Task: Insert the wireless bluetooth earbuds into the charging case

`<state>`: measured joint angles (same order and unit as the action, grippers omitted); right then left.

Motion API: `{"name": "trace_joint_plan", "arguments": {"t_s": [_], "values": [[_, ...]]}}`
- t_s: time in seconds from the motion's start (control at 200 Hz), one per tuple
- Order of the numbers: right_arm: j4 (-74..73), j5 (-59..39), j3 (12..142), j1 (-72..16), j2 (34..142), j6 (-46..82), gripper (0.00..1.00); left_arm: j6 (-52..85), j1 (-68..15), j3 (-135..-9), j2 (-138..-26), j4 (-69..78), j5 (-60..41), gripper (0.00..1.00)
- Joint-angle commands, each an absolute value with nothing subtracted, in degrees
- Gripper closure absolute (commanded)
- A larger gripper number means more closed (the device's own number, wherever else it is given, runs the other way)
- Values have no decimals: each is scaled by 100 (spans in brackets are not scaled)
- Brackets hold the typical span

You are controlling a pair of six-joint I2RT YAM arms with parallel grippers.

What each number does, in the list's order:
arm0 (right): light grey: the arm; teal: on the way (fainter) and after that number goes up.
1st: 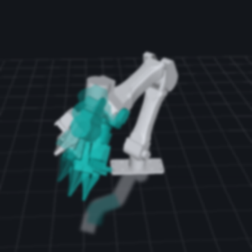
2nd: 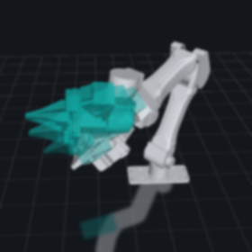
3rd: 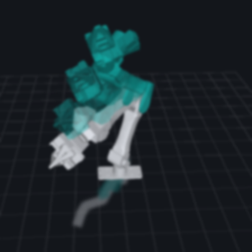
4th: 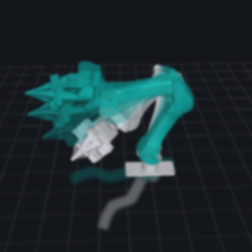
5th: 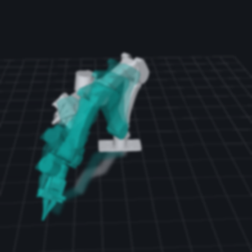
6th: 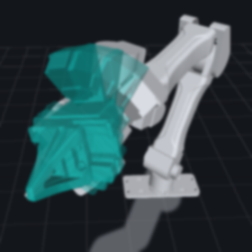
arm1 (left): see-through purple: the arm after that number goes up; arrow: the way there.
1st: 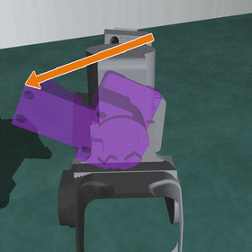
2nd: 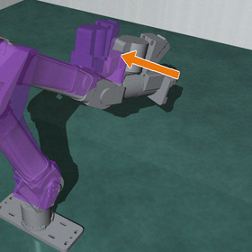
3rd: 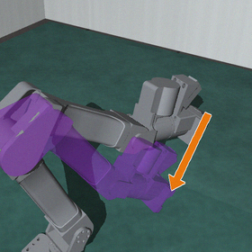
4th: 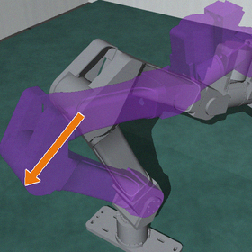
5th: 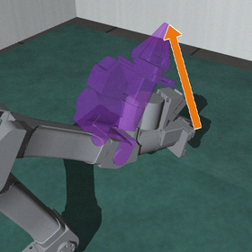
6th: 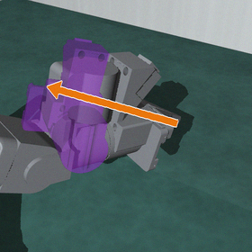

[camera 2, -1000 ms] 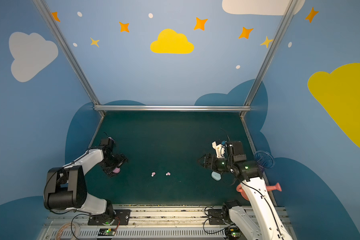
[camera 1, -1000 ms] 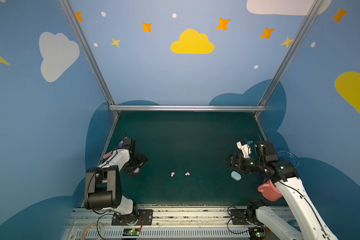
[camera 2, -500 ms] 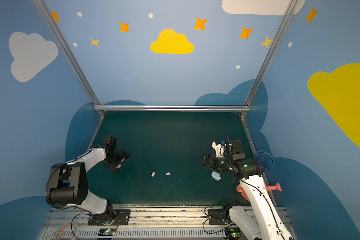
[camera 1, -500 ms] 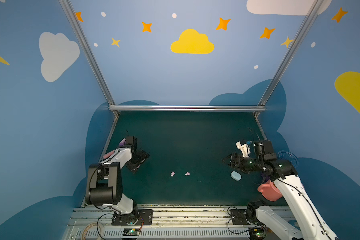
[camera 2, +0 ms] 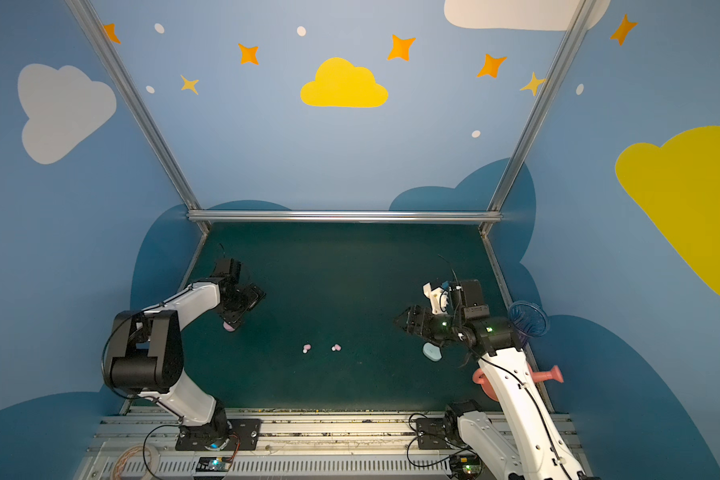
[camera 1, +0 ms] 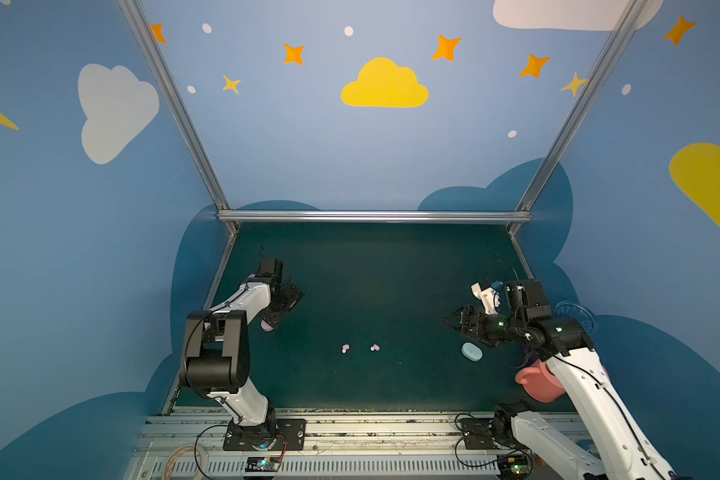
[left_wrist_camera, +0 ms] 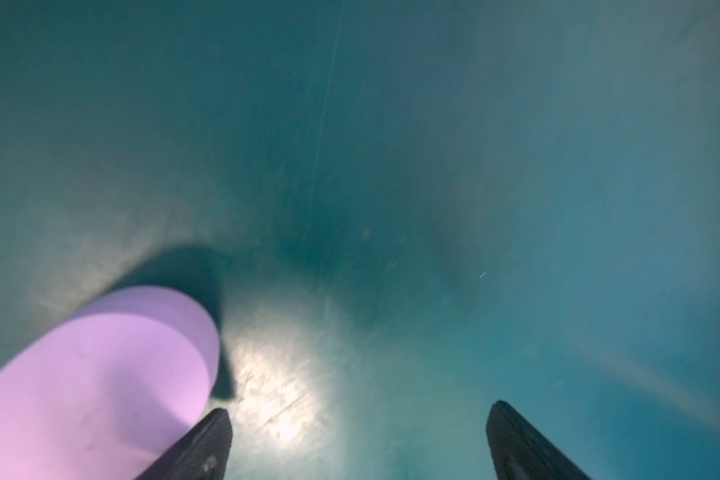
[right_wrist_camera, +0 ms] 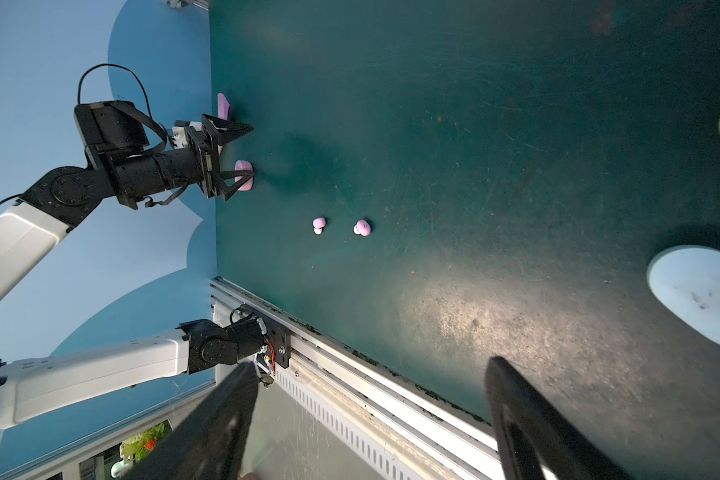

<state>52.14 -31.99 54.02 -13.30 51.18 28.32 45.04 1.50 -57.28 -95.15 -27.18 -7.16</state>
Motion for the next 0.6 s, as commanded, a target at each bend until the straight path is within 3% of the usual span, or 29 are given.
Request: {"name": "trace_joint_plan", "arguments": {"t_s": [0.0,0.175,0.421,0.596], "values": [[5351,-3119,5563,-1320,5064,2821,16,4451,171,-6015,-9609,-2789,-522,4],[5397,-3110,5572,-1318,5053,2815,16,4120,-10,-6261,-9336,-3308,-386,3],[5464,-3130,5575,-1323,5087,2727,16,2858,-44,-6302,-8451,-4831,774,3],[5389,-3229,5528,-1324,5132,2711,16,1957,-41,-6089,-8021,-5025,1118,0]]}}
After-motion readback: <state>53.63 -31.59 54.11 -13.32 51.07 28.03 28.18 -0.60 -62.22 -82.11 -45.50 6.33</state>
